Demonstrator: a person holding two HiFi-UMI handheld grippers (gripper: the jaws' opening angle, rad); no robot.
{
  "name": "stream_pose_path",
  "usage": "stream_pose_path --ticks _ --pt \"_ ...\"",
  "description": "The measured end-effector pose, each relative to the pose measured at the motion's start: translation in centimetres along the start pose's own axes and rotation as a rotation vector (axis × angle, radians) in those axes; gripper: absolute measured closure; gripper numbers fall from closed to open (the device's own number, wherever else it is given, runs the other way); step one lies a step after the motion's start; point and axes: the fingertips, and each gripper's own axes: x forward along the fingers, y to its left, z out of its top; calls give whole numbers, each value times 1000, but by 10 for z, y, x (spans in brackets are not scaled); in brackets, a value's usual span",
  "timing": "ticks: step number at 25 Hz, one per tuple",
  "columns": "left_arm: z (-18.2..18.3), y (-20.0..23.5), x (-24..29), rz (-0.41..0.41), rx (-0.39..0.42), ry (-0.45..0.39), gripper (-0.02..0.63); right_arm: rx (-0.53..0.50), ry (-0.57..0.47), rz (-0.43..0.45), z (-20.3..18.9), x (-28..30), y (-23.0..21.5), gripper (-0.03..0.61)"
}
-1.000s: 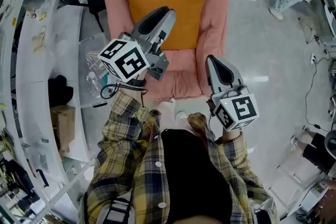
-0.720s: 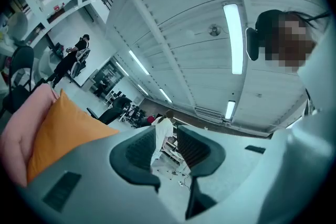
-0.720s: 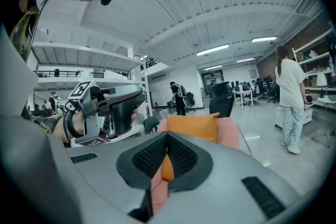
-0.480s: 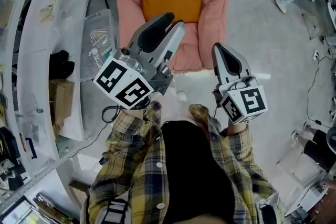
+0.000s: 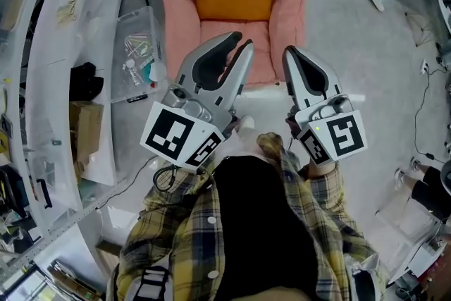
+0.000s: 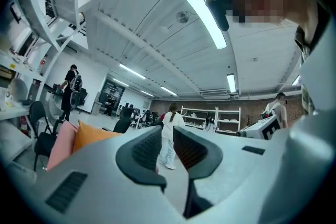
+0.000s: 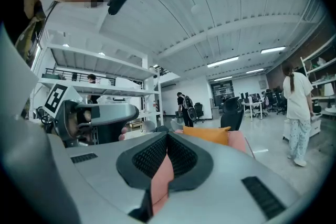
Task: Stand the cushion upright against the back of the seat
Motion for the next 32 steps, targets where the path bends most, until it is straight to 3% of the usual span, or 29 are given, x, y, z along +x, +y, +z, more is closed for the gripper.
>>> stream_pose_path --ticks 4,9,17,24,32 --pt "-6 8 -10 13 -38 15 580 -9 1 6 8 7 14 561" --pt "-9 20 -14 36 -25 47 608 -17 13 24 9 16 25 561" --pt "-19 27 -19 23 46 109 611 -42 36 62 5 26 38 561" --pt "-10 34 -13 35 69 72 611 -54 26 72 9 27 31 561" --pt "-6 30 -4 1 112 112 611 -48 22 72 13 23 22 561"
